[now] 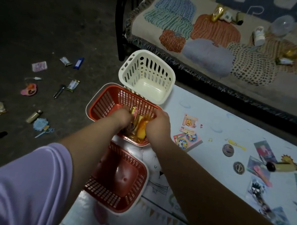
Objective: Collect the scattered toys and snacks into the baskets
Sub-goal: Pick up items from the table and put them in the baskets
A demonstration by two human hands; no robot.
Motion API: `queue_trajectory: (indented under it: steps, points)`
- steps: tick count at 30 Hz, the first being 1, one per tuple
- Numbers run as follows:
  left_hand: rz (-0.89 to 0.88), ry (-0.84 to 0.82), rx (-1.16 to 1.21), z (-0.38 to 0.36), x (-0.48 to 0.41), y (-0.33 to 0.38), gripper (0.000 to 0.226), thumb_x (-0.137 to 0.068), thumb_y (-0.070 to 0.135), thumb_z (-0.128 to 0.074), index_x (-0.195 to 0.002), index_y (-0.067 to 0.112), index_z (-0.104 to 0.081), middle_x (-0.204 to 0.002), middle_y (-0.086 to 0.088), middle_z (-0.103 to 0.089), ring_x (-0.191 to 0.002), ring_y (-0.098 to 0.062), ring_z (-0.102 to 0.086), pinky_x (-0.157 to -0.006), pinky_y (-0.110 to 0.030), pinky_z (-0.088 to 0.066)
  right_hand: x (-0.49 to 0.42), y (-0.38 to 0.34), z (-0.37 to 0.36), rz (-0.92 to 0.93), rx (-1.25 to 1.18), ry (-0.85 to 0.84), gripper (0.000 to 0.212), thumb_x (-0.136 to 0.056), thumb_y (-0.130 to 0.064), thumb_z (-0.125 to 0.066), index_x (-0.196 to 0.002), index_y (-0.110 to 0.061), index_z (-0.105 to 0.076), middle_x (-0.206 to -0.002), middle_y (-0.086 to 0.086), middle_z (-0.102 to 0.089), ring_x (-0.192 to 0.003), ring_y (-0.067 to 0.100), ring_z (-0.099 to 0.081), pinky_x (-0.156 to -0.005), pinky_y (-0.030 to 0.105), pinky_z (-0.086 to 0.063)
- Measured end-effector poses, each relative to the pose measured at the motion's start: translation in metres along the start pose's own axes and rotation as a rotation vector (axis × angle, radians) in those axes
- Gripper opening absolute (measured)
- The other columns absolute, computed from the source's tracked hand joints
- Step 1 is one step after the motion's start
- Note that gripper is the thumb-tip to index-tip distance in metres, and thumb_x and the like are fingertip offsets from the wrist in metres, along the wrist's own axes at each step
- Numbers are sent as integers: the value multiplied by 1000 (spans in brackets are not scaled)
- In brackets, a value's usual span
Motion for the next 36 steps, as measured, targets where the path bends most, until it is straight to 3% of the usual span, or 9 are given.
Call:
queue_trajectory:
  steps: [1,4,7,9,15,24,29,32,36]
  points:
    - [-19,-37,-117,-1,0,1,27,-96,12,-45,-123,16,-51,-116,-17,-61,-99,-34,-60,-87,-39,-50,2,2,2,-3,-7,-20,40,-91,-1,-42,-130,-6,-53,-125,4,-47,-124,24,-47,-94,6,-27]
    - [-31,-122,-361,-10,-3,-5,61,-91,17,-49,-147,21,-26,-145,-15,-41,-124,-36,-49,-104,-43,-42,-2,10,-2,59,55,-84,41,-89,2,-49,-128,-5,-56,-140,6,-41,-129,20,-42,-85,0,-17]
    - [-4,-114,-425,-14,0,-5,76,-91,25,-48,-151,31,-2,-159,-7,-16,-139,-32,-34,-113,-43,-31,3,8,2,149,122,-110,40,-85,3,-53,-124,-4,-60,-146,6,-40,-132,21,-39,-92,4,-17]
    - [-42,-70,-424,-12,5,-1,77,-94,29,-48,-152,27,2,-158,-9,-19,-139,-31,-34,-115,-39,-28,4,10,5,162,128,-83,40,-83,5,-53,-120,-4,-64,-145,6,-41,-133,22,-38,-103,12,-20]
    - [-162,24,-421,-2,30,9,64,-96,25,-50,-150,15,-18,-151,-14,-35,-134,-31,-40,-110,-33,-31,19,14,22,182,151,-28,38,-86,3,-51,-120,-4,-64,-138,9,-48,-128,22,-44,-105,16,-24]
    - [-312,-5,-499,-4,109,32,57,-94,32,-52,-145,14,-34,-149,-16,-37,-134,-31,-38,-108,-31,-30,74,20,73,32,109,-3,46,-81,10,-47,-121,-9,-61,-133,9,-50,-118,21,-50,-85,16,-40]
    - [-394,-44,-523,-12,156,43,45,-95,29,-52,-136,12,-48,-140,-16,-46,-126,-31,-46,-99,-28,-36,117,28,117,-33,49,32,50,-81,12,-39,-120,-8,-62,-125,13,-55,-78,21,-51,-41,7,-34]
    - [-436,-80,-537,-20,187,48,45,-95,31,-53,-136,13,-49,-141,-16,-46,-127,-30,-46,-100,-28,-36,148,37,149,-66,33,48,51,-80,13,-38,-120,-10,-61,-124,14,-55,-67,20,-47,-49,19,-33]
    - [-483,-121,-542,-36,219,50,43,-93,32,-56,-131,13,-54,-138,-13,-50,-124,-28,-50,-99,-27,-37,188,61,185,-120,84,73,48,-83,13,-42,-122,-11,-60,-116,11,-54,-90,18,-48,-61,22,-38]
Point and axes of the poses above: each hand's wrist, its own x-axis away from the middle knuckle, its own z-axis out of the back of the hand, y = z × x, the point moved 1 cm from there along -x, towards the middle knuckle
